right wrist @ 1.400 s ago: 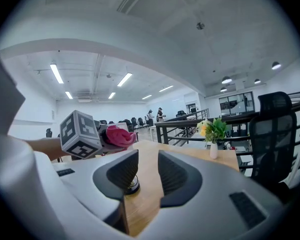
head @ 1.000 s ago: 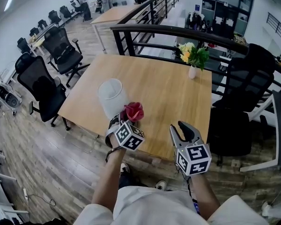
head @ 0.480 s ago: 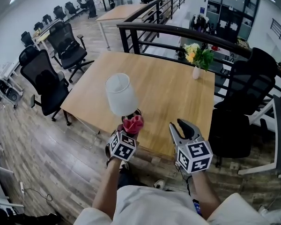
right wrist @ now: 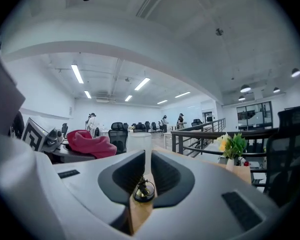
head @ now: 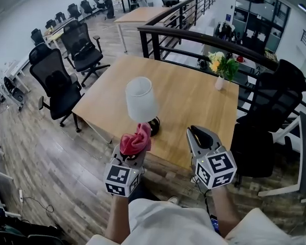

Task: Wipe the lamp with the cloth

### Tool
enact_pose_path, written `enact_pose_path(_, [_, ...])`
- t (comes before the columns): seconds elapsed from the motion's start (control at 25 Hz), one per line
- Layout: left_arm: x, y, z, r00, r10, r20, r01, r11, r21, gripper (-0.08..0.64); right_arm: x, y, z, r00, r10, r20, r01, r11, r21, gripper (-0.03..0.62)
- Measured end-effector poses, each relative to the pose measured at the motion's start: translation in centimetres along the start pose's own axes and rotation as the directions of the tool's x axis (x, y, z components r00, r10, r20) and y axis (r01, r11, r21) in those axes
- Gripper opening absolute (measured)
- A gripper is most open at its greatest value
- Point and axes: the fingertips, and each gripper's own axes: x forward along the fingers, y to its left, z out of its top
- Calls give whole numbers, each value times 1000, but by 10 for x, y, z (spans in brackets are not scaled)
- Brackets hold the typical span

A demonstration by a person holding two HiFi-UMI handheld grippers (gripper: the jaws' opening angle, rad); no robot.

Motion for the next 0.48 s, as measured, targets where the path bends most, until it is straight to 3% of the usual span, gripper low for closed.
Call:
enact_pose_path(0.12, [-18,8,21,996,66,67,-69,997,44,163,1,13,12,999,39,30,-39,999,-5,28])
enact_pose_path(0.2, [-28,11,28,992,85,96,-88,996,33,163,1,25,16,997,65,29,-64,997,-34,18])
enact_pose_path(0.36, [-35,11,30,989,106,106,-114,991,67,163,0,40,20,995,97,21,-94,990,-102,17])
enact_pose_path(0.48, [-36,11,31,988,106,116,-113,992,51,163,0,46,22,995,101,23,-98,988,-119,16])
